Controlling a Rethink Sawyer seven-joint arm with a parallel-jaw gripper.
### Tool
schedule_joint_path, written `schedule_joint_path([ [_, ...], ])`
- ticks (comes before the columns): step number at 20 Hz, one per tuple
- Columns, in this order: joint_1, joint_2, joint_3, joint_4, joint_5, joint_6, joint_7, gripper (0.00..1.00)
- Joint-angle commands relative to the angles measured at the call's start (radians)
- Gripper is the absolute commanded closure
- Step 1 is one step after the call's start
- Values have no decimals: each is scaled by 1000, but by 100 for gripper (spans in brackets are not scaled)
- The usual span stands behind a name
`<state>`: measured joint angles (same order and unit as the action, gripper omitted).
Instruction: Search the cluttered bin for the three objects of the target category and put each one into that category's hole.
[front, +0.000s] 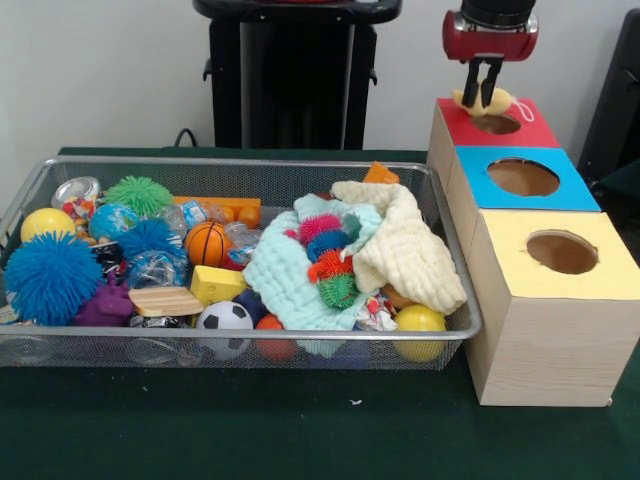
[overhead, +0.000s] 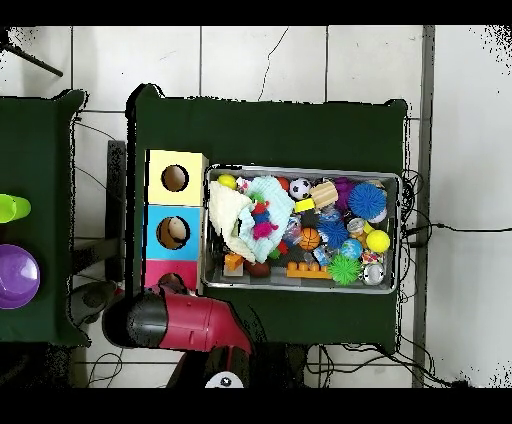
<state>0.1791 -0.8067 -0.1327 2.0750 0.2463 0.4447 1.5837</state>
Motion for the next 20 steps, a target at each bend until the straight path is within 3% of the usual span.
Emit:
schedule_joint_path([
  [1, -22, -13, 13, -68, 55, 113, 252, 100],
  [7, -27, -28, 11, -96, 65, 190, 266, 100],
  [13, -35, -28, 28, -66, 96, 134, 266, 100],
  [20, -22, -9, 15, -75, 79, 76, 252, 100],
])
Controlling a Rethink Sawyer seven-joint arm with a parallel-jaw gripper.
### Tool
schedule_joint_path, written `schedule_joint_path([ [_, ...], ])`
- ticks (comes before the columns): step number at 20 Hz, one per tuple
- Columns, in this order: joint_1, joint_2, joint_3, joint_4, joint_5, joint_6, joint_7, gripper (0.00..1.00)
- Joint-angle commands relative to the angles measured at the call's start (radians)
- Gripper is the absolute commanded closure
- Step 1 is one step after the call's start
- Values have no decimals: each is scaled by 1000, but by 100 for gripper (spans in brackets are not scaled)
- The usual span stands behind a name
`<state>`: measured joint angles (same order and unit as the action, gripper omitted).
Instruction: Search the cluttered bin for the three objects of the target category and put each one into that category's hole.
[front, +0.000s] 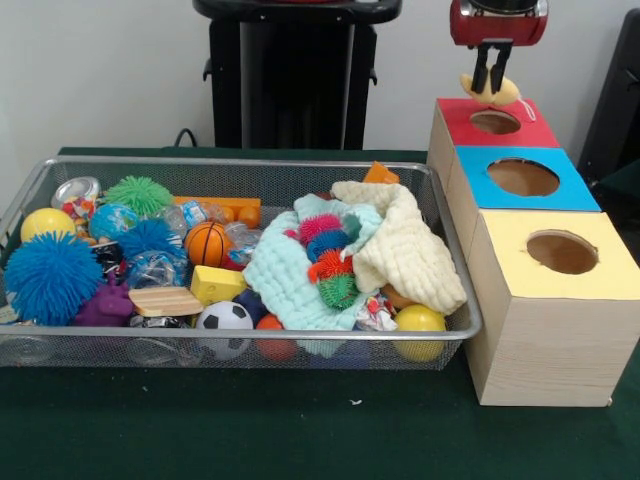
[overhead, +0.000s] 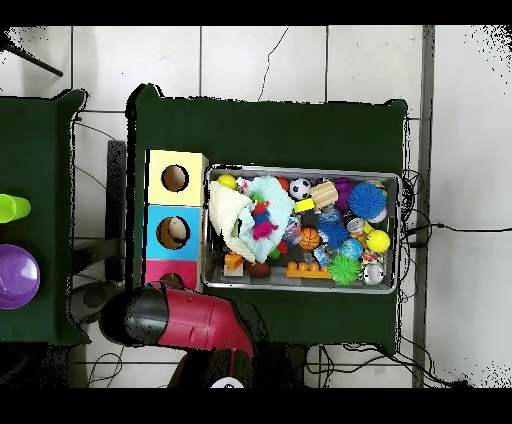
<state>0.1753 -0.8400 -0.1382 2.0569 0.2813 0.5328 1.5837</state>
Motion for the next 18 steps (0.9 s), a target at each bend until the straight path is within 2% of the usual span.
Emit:
schedule_joint_path([
  [1, -16, 25, 19, -52, 41, -31, 251, 100],
  [8, -5, 37, 0, -55, 10, -107, 241, 100],
  [18, 28, 50, -61, -105, -46, -95, 205, 100],
])
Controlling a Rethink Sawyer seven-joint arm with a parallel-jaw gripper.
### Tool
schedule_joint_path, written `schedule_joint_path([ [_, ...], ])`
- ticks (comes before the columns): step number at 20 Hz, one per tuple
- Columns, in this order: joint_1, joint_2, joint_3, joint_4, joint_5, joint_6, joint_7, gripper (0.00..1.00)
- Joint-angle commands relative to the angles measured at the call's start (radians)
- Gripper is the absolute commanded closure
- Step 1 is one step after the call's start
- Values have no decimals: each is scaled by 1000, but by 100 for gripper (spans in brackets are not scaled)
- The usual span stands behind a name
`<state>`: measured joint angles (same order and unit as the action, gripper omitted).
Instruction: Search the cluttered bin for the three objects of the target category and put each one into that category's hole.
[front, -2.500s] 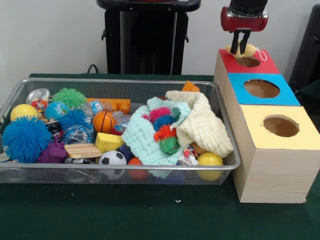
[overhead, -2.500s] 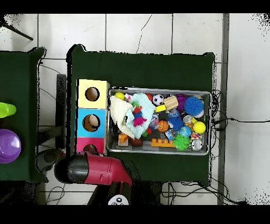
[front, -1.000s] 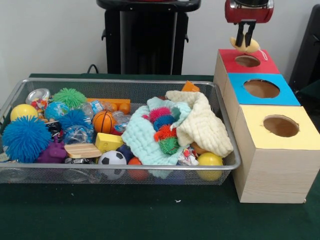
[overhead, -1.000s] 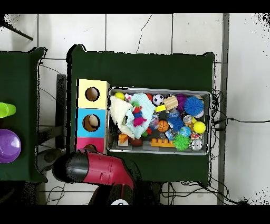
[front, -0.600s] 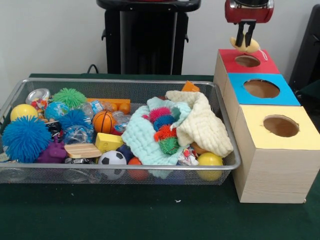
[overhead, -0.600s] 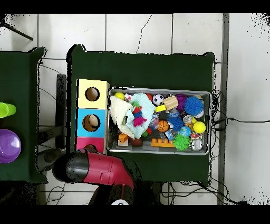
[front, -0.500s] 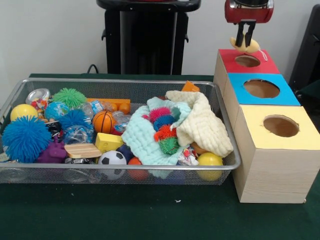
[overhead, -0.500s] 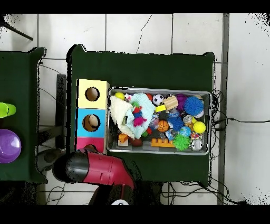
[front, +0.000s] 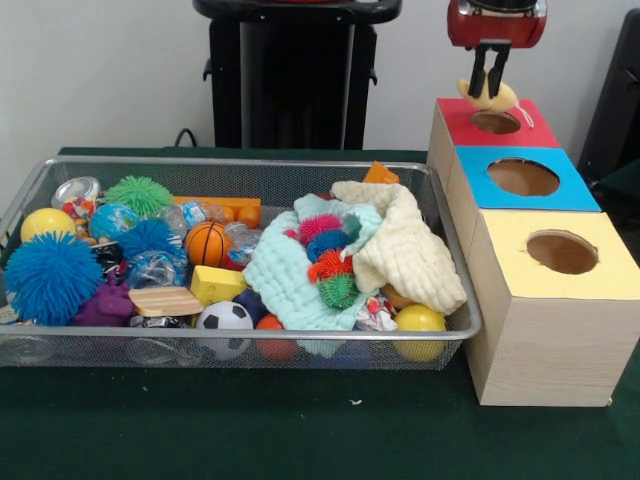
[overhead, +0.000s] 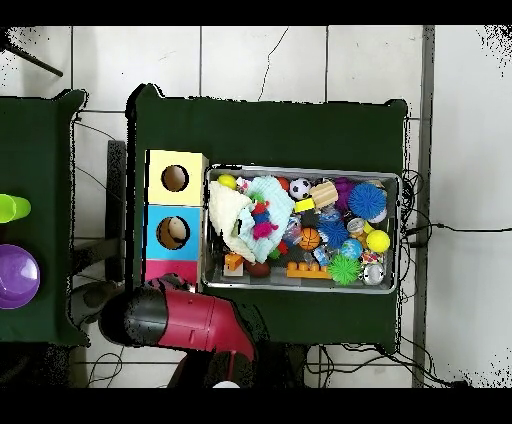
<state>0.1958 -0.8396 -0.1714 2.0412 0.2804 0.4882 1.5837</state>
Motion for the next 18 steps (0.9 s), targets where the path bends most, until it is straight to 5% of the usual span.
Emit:
schedule_joint_path([
  [1, 10, 50, -32, -94, -47, -47, 203, 100],
  [18, 73, 110, -95, -105, -102, -95, 176, 100],
])
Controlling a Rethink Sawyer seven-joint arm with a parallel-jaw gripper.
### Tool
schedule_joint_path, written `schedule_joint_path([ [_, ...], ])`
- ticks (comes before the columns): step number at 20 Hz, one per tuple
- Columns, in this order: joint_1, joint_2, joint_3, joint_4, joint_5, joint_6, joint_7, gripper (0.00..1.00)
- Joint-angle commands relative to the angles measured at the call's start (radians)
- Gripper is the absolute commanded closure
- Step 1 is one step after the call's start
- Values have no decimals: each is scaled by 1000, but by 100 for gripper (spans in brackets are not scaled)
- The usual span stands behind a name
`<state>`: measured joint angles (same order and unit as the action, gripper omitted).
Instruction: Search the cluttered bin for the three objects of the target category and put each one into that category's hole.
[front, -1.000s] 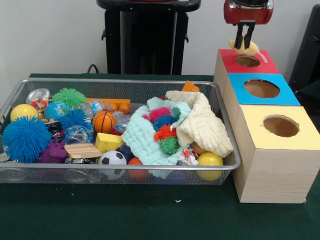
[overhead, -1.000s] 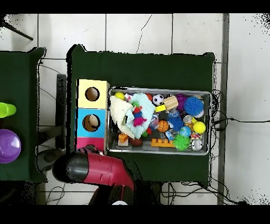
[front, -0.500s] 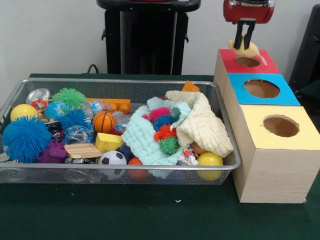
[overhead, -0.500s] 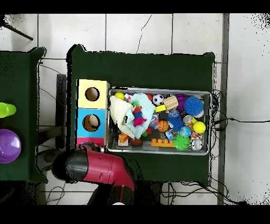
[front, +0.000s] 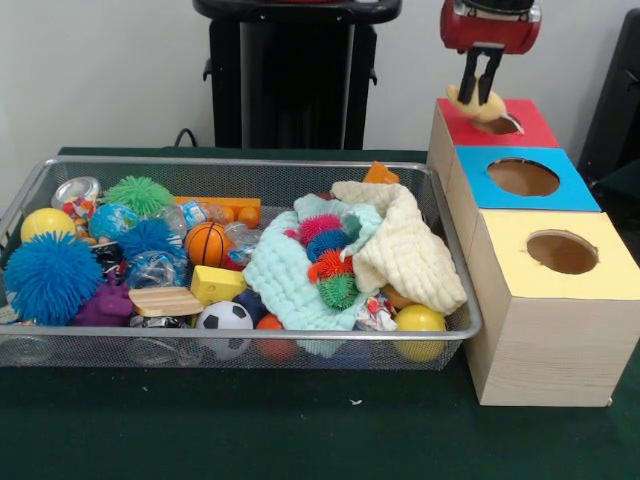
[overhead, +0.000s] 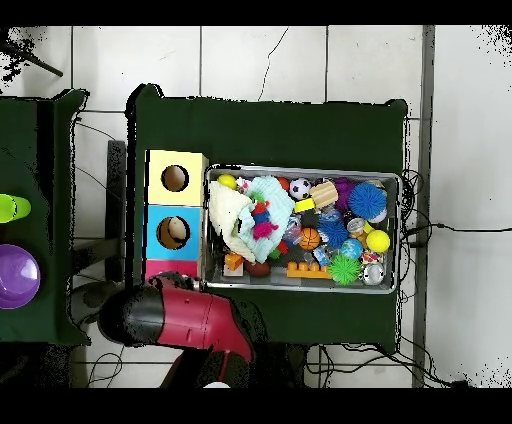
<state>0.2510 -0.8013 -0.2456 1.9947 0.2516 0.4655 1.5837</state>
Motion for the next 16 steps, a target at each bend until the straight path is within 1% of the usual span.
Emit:
schedule_joint_path([
  [1, 26, 80, -29, -62, -82, -73, 177, 100],
  [3, 45, 99, -40, -64, -88, -72, 191, 100],
  [5, 52, 110, -32, -53, -67, -73, 214, 100],
  [9, 74, 126, -38, -61, -52, -59, 226, 100],
  [16, 76, 100, -27, -69, 18, 8, 277, 100],
])
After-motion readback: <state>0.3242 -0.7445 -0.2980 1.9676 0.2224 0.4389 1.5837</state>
